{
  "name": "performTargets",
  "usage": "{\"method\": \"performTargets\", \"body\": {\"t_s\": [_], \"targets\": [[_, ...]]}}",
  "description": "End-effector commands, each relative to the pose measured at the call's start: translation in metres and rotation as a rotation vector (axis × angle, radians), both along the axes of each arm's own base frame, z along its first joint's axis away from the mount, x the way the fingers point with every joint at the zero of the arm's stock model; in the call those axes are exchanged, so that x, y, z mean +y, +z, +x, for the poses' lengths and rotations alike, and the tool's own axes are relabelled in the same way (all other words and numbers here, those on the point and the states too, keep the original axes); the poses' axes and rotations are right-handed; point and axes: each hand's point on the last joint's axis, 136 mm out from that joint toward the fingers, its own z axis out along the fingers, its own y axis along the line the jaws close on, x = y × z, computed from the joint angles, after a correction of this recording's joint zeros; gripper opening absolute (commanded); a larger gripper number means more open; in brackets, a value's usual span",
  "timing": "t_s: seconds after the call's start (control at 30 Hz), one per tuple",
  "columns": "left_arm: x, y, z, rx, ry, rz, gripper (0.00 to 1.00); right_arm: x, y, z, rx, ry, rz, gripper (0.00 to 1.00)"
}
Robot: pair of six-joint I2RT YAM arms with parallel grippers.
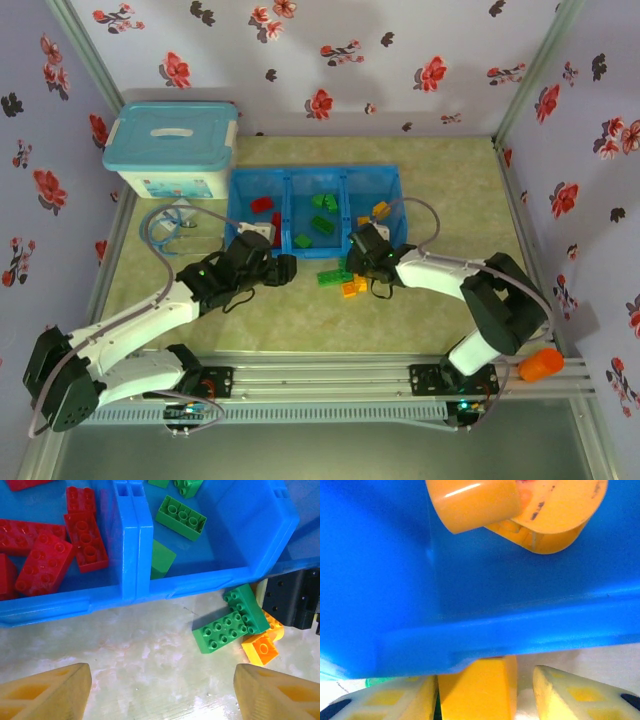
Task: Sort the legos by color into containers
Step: Pick up the lego from the center of the table, then place the lego in the container.
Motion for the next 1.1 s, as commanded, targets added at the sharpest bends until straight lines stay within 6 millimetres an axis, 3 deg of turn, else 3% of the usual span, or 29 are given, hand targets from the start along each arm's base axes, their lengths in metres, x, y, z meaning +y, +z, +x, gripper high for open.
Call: {"method": "performTargets", "body": {"t_s": [0.0, 0.2, 0.37, 0.53, 0.7, 0.87, 1.07], "targets": [[0.001, 0.006, 0.002, -0.027, 0.018, -0.019, 0.75, 0.004, -0.002, 0.007, -0.005, -0.001, 0.005, 0.51], [0.0, 0.006, 0.002, -0.028, 0.019, -0.02, 0.74, -0.003, -0.008, 0.0, 0.003, -0.028, 0.006, 0.39], [0.0, 0.003, 0.002, -0.023, 0.018, -0.017, 0.73, -0.009, 0.003, -0.007, -0.016, -0.029, -0.009, 0.3], [-0.001, 0.0, 0.003, -0.015, 0.015, -0.007, 0.73, -0.015, 0.034, -0.015, -0.074, -0.029, -0.015, 0.28], [-0.003, -0.006, 0.001, -0.009, 0.009, 0.005, 0.72, -0.029, 0.08, -0.016, -0.184, -0.04, 0.0, 0.3], [-0.01, -0.012, -0.006, -0.035, -0.014, 0.095, 0.71, -0.049, 0.11, 0.003, -0.226, -0.068, -0.037, 0.31], [-0.027, -0.023, -0.022, -0.024, -0.056, 0.096, 0.71, -0.045, 0.123, 0.025, -0.212, -0.05, -0.017, 0.33]]}}
